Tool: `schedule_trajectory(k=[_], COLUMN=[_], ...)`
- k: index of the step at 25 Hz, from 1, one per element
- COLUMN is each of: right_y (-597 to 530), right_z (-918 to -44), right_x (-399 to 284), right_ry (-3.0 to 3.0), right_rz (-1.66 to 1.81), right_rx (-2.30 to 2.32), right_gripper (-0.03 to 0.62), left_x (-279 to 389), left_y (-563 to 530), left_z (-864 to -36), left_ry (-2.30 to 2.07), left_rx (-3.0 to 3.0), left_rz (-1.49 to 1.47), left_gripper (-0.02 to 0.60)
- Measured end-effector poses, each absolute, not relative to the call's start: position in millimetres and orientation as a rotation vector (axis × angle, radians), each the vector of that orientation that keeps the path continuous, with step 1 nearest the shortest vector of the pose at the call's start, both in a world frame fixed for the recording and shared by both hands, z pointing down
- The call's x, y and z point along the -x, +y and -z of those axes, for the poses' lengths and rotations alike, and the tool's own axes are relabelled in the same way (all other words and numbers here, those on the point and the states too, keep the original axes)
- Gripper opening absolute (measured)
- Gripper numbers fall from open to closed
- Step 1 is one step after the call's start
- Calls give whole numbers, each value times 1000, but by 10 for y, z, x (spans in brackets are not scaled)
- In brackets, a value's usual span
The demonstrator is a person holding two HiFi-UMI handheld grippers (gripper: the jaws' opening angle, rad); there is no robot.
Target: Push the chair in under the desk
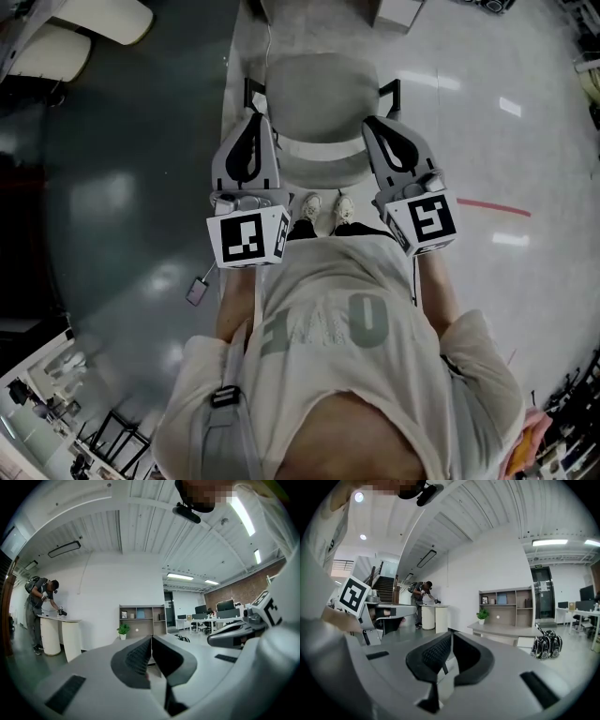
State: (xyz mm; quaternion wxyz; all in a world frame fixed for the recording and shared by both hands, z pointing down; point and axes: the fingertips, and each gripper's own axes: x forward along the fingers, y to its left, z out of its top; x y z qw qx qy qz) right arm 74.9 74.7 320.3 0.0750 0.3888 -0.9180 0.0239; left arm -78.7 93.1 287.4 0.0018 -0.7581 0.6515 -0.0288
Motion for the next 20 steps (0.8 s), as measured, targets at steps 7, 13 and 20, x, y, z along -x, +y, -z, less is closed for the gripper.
schedule_trajectory(k=[7,13,20], right_y=[621,733,1115], right_z=[-3337,-3627,-4239], right_x=[-687,-541,-275], right_ry=[-2735,-2705,-2576], right_rz=[-79,-129,-120], right_rx=[-1181,-986,-512], right_gripper=[28,32,244], left_x=[909,872,242], left_y=[810,762,1014], left_z=[-3012,-3350,-4228], left_ry=[2040,1970,1220], left_rx=[2383,2533,2799], left_rz=[144,336,927], left_gripper=[15,36,249])
